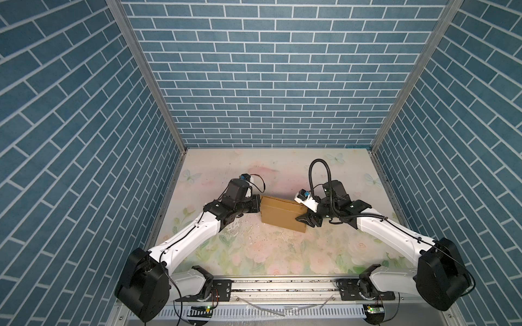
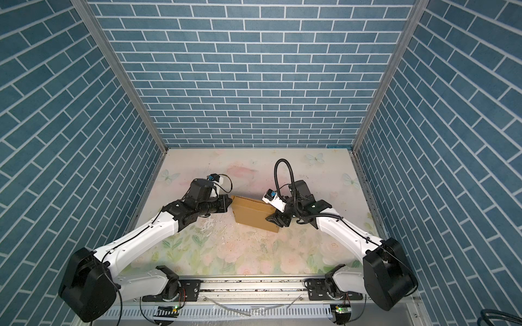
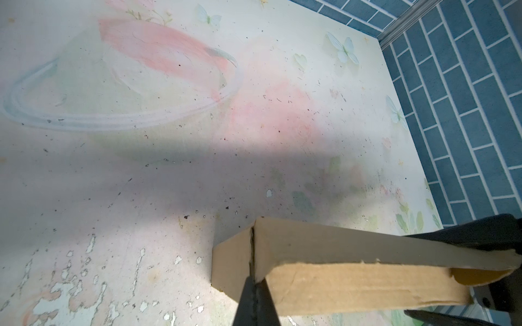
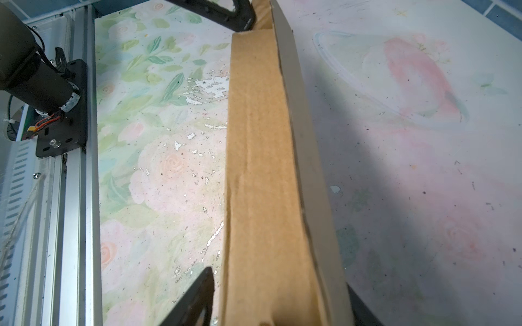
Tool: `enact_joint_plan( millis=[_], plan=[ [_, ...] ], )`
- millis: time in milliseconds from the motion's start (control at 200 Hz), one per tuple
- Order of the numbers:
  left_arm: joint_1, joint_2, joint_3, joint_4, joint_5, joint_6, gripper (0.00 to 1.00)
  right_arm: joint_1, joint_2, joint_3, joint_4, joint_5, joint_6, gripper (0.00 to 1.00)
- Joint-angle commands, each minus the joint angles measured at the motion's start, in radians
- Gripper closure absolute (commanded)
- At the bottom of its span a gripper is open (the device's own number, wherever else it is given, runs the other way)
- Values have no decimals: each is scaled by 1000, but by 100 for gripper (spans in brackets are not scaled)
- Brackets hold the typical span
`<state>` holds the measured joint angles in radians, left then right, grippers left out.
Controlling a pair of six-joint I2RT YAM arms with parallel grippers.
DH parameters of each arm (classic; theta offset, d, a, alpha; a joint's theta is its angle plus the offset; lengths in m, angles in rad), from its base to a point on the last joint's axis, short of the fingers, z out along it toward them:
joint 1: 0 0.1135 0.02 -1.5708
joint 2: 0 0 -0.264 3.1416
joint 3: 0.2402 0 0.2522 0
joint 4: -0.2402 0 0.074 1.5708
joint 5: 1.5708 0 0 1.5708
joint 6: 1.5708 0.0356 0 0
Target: Fold the paper box
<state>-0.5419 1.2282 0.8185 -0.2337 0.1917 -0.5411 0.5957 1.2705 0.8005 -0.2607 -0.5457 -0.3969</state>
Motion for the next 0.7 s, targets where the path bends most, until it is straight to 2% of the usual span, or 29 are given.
enact_joint_plan(
  millis=[0, 405, 695],
  plan=[
    [-2, -2, -23, -62, -20, 1, 100, 4, -37, -29, -4, 16, 2, 38],
    [-9, -17, -13, -77, -47, -5, 100, 1, -146, -60, -24, 62, 7, 38],
    [-29, -28, -16, -84, -82, -20, 100, -4, -228, -86, -27, 138, 46, 36]
  ],
)
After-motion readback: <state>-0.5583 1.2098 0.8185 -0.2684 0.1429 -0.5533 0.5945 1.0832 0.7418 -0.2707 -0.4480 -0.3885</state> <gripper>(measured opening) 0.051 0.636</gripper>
